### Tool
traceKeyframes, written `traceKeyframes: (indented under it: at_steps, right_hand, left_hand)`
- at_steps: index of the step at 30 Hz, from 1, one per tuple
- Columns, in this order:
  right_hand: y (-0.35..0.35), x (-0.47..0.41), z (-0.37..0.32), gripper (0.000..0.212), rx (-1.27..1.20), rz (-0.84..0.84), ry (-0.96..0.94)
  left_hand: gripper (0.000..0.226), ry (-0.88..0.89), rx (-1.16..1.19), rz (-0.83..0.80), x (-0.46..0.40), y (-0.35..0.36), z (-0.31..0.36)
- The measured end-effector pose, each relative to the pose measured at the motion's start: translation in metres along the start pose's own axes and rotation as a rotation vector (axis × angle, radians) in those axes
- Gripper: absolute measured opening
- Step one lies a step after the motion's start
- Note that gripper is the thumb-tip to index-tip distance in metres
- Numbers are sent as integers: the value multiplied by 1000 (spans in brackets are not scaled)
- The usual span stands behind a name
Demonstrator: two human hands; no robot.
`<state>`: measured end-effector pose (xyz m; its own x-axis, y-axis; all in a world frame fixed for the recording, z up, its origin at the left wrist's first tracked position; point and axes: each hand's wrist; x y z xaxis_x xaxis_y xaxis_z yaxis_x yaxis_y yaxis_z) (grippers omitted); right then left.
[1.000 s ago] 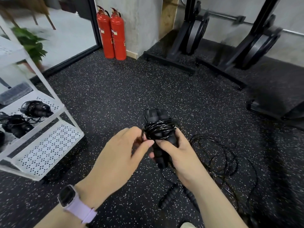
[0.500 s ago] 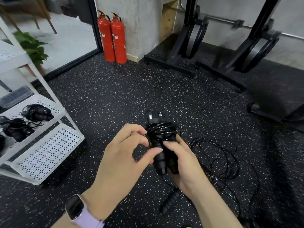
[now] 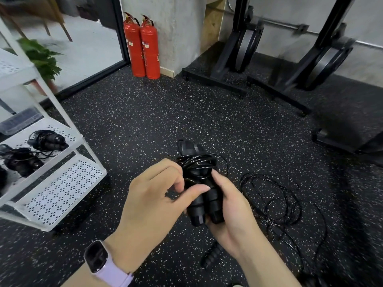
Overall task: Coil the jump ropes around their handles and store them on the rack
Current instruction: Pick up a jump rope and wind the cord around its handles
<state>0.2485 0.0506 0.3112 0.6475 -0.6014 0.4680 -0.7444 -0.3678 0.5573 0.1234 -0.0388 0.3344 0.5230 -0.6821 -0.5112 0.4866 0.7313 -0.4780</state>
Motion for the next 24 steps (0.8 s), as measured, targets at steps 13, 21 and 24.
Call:
traceKeyframes:
  at_steps: [13,21,24]
  right_hand:
    - [-4,2,-10,52,-27,95,-65]
    - [-10,0,-5,60,216,-113,-100]
    - [-16,-2,-4,66,270,-188,-113]
  left_hand:
    - [33,187,-81,-399,-2,-5,-9]
    - [39,-180,136,-362,-8,-7,-13]
    - [32,-222,125,-357,-8,-7,-14]
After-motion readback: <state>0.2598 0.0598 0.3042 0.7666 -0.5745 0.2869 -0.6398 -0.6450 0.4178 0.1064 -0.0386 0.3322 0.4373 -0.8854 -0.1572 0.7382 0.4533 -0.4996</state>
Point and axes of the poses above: each hand's wrist, its own x-axis away from the middle knuckle, its own y-axis out of the palm, z = x × y, and after that the axes turned 3 degrees about z, right-handed
